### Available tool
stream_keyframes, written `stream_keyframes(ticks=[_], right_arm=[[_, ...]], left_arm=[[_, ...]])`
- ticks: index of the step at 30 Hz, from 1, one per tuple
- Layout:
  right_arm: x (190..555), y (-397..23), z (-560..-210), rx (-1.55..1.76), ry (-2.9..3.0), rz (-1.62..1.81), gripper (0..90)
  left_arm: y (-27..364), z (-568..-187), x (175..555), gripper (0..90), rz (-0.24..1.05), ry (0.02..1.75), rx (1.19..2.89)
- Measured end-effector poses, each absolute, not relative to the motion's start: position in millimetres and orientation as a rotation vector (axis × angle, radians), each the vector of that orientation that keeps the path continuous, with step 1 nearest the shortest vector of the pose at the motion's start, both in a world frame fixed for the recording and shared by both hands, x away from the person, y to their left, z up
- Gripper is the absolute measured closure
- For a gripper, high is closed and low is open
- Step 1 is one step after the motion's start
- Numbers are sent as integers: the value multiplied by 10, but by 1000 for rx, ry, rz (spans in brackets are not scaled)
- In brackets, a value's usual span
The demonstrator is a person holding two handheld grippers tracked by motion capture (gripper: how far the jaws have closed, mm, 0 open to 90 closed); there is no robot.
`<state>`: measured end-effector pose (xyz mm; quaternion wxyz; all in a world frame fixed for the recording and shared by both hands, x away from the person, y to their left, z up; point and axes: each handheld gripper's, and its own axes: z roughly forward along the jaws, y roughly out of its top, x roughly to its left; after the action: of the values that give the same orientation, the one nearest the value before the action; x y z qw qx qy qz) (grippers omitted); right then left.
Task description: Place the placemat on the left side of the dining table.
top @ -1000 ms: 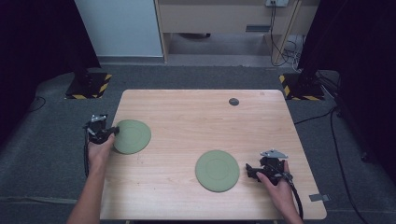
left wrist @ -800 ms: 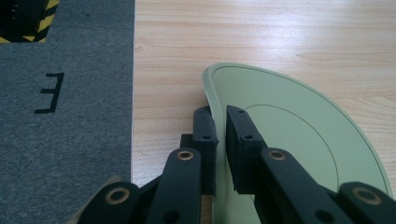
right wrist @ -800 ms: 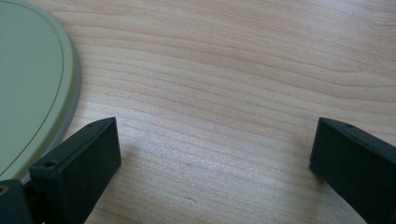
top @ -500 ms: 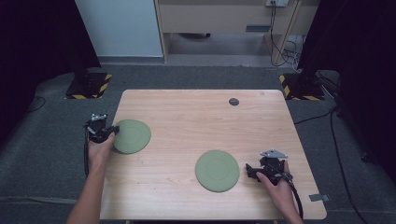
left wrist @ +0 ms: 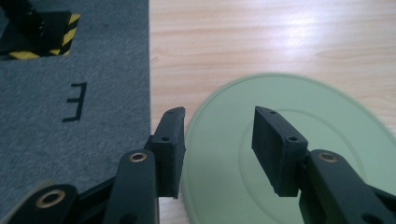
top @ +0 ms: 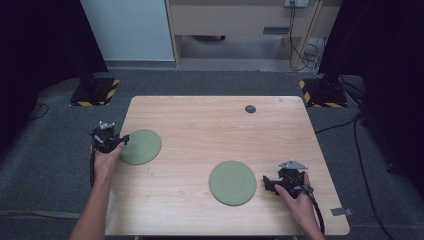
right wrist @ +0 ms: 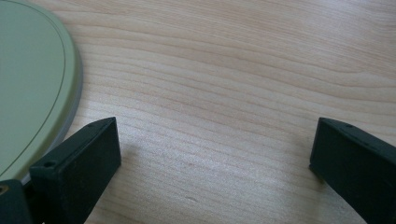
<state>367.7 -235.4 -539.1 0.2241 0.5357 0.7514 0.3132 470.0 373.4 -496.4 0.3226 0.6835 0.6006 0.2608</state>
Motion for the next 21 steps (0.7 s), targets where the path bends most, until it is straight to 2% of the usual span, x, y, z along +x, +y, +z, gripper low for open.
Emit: stream_keyframes(ticks=[2, 6, 14, 21], right_arm=[[3676, -2352, -5390, 1480, 2074, 865, 21], [3674, -2352, -5391, 1479, 2074, 865, 22], [3672, -2352, -5390, 1477, 2076, 864, 21], [3669, -2355, -5390, 1472, 2082, 866, 22]], left_arm=[[3681, -4938, 4703, 508, 705, 1551, 1809], [3586, -4884, 4697, 348, 693, 1514, 1822], [3374, -4735, 4641, 122, 654, 1449, 1828], [3168, -4651, 4548, 60, 604, 1377, 1862]])
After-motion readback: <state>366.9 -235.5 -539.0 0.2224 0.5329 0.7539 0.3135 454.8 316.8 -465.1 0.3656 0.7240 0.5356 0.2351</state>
